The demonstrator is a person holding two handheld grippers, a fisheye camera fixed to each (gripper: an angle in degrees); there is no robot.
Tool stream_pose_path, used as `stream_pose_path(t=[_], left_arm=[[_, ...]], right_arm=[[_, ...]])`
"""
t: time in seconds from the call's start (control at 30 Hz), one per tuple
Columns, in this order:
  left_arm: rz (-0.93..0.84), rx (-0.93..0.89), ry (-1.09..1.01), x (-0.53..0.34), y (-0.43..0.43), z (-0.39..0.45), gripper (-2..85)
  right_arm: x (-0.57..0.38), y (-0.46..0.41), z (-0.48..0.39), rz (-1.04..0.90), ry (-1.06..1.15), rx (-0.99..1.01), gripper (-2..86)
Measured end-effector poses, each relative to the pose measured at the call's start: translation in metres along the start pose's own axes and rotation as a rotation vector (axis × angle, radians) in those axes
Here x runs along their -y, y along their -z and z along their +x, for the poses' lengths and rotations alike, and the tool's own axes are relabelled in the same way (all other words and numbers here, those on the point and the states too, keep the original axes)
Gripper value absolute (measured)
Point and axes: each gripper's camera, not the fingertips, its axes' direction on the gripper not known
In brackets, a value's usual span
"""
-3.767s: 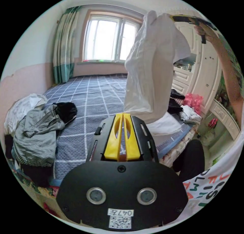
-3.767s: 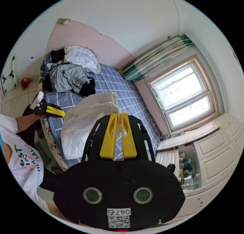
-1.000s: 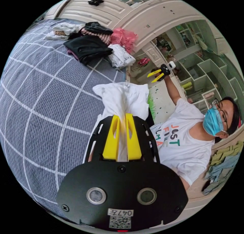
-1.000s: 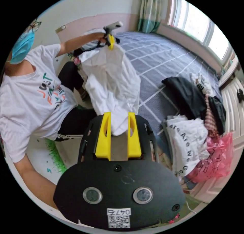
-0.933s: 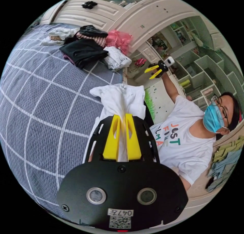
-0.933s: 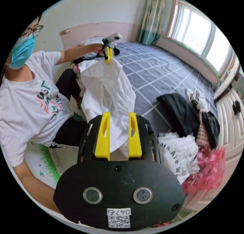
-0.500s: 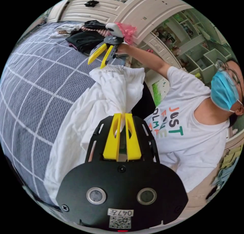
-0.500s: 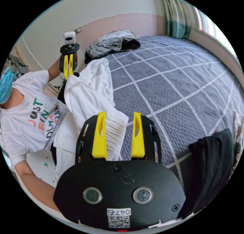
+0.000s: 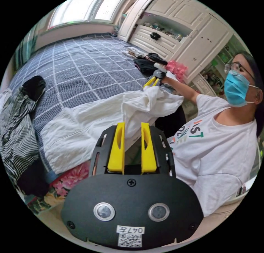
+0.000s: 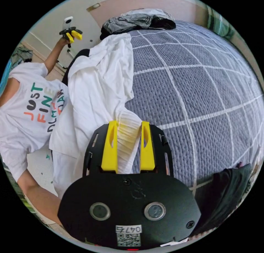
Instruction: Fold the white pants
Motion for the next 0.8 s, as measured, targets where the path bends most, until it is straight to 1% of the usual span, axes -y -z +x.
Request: stream_pose_path(t=[0.07, 0.13, 0.17, 0.23, 0.27, 0.43, 0.5, 0.57, 0.63, 0.7, 0.8], left_arm=[[-0.037, 0.074, 0.033, -0.015, 0.0, 0.002, 13.4], [-0.08, 0.127, 0.039, -0.024, -0.003, 0.004, 16.7], [-0.103, 0.16, 0.026, -0.03, -0.006, 0.007, 18.8], [-0.131, 0.215, 0.0, -0.038, -0.01, 0.013, 20.3], [-0.138, 0.254, -0.022, -0.043, -0.012, 0.018, 20.6], [-0.144, 0.29, -0.073, -0.054, -0.022, 0.035, 20.2], [-0.153, 0.333, -0.094, -0.053, -0.028, 0.039, 19.3], [-0.19, 0.42, -0.119, -0.052, -0.041, 0.038, 17.5], [-0.232, 0.456, -0.146, -0.05, -0.053, 0.036, 16.9], [-0.251, 0.441, -0.144, -0.048, -0.062, 0.032, 16.1], [-0.196, 0.464, -0.114, -0.047, -0.058, 0.027, 13.5]], right_arm=[[-0.004, 0.01, -0.018, 0.0, -0.001, -0.119, 5.6], [-0.016, 0.031, -0.043, 0.045, -0.01, -0.284, 3.2], [-0.019, 0.037, -0.049, 0.058, -0.023, -0.32, 2.9], [-0.037, 0.062, -0.068, 0.105, -0.087, -0.459, 1.7], [-0.042, 0.067, -0.073, 0.114, -0.109, -0.488, 1.5], [-0.091, 0.112, -0.107, 0.195, -0.343, -0.732, 0.5], [-0.112, 0.126, -0.114, 0.262, -0.435, -0.765, 0.4], [-0.132, 0.135, -0.117, 0.316, -0.52, -0.761, 0.4], [-0.152, 0.139, -0.12, 0.361, -0.592, -0.742, 0.4], [-0.16, 0.138, -0.123, 0.384, -0.614, -0.728, 0.4], [-0.166, 0.135, -0.132, 0.386, -0.61, -0.739, 0.4]])
